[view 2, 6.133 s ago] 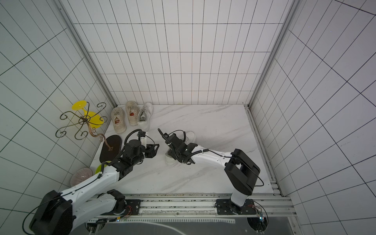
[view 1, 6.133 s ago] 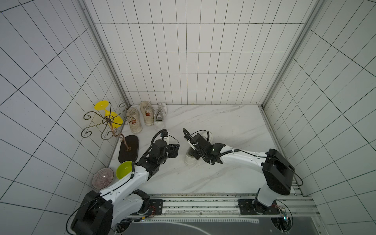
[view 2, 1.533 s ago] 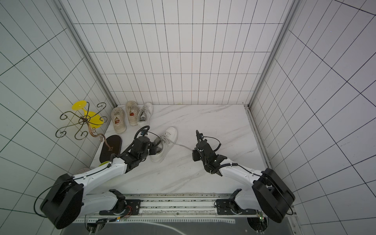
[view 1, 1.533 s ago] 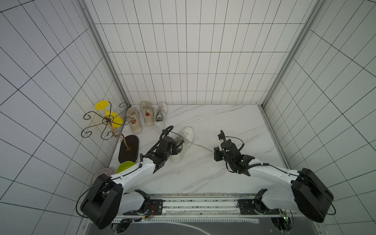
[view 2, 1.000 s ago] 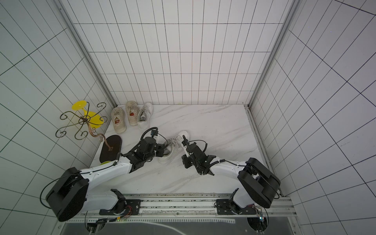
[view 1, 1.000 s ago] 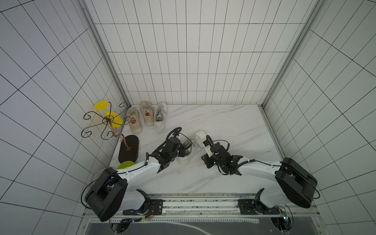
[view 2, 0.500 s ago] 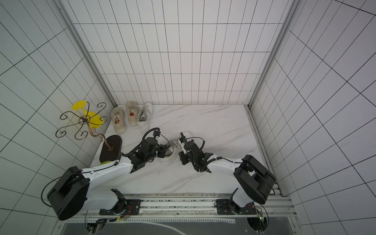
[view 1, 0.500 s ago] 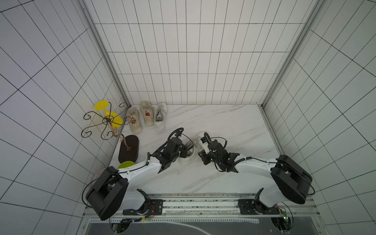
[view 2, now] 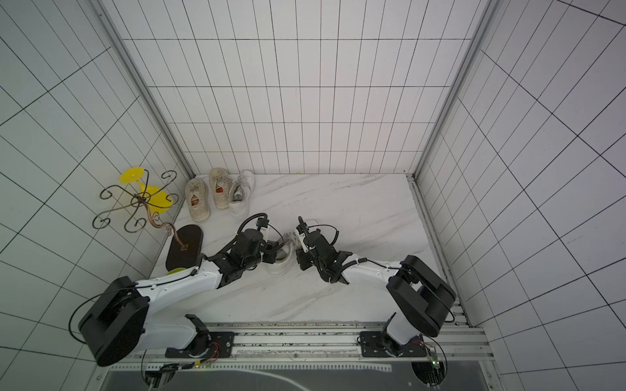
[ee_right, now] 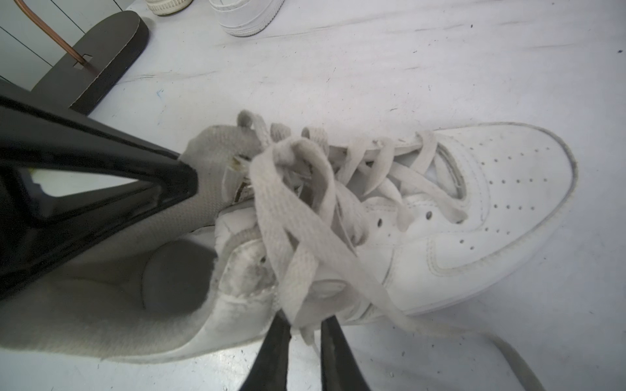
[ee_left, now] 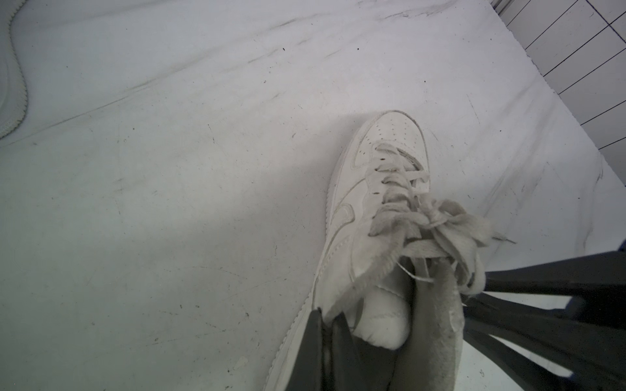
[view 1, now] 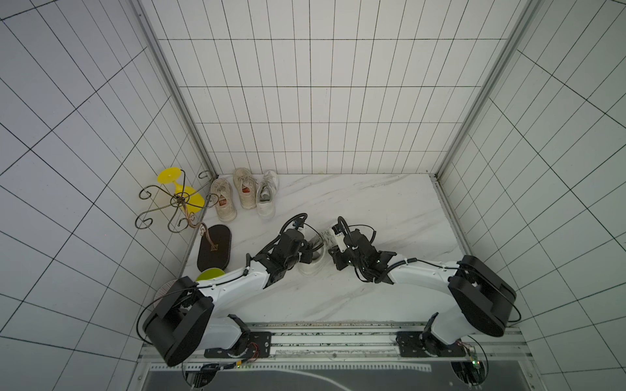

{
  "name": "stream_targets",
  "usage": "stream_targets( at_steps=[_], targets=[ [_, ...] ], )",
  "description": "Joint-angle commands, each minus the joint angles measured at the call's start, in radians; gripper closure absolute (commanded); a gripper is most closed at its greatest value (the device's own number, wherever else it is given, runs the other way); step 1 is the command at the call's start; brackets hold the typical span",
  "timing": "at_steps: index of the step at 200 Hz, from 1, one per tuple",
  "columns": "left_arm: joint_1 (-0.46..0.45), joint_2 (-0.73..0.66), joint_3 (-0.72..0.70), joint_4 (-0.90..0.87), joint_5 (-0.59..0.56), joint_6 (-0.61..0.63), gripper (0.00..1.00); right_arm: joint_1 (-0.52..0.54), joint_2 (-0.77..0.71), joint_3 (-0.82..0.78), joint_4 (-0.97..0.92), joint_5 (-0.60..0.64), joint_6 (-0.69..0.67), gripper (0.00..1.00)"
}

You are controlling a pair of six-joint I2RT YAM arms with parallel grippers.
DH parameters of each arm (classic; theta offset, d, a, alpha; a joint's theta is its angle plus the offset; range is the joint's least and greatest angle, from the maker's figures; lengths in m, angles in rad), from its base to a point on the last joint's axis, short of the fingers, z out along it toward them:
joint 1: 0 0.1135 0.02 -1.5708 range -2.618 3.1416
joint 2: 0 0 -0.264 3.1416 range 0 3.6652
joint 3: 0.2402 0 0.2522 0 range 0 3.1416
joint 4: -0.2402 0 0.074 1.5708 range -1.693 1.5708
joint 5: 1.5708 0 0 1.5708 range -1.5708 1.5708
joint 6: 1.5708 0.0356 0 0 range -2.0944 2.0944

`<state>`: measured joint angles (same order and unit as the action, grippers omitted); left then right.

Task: Remove the insole from the shoe
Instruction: Untie the shoelace on the shoe.

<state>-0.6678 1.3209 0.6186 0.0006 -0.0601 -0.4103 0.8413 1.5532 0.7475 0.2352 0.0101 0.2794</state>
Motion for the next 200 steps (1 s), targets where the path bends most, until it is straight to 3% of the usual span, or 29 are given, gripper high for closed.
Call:
stream_targets(
  at_steps=[1, 29, 73, 105, 147, 200],
  targets=[
    [-0.025, 0.006, 0.017, 0.029, 0.049, 0.007, 1.0, -0.014, 0.013, 0.097, 0.011, 0.022, 0.003, 0.81],
    [-0.027, 0.002, 0.017, 0.03, 0.052, 0.011, 1.0, -0.02, 0.019, 0.096, 0.009, 0.023, 0.006, 0.82],
    [-0.031, -0.001, 0.015, 0.032, 0.05, 0.01, 1.0, -0.02, 0.038, 0.096, 0.022, 0.01, 0.0, 1.0],
    [-0.031, -0.008, 0.017, 0.011, -0.004, 0.0, 1.0, -0.018, 0.011, 0.076, 0.019, 0.035, 0.001, 1.0],
    [-0.026, -0.023, 0.024, -0.071, -0.198, -0.054, 1.0, -0.019, -0.073, -0.009, -0.002, 0.144, 0.052, 1.0],
    [0.019, -0.056, -0.001, -0.069, -0.196, -0.081, 1.0, -0.043, -0.154, -0.099, -0.046, 0.221, 0.126, 1.0]
  ],
)
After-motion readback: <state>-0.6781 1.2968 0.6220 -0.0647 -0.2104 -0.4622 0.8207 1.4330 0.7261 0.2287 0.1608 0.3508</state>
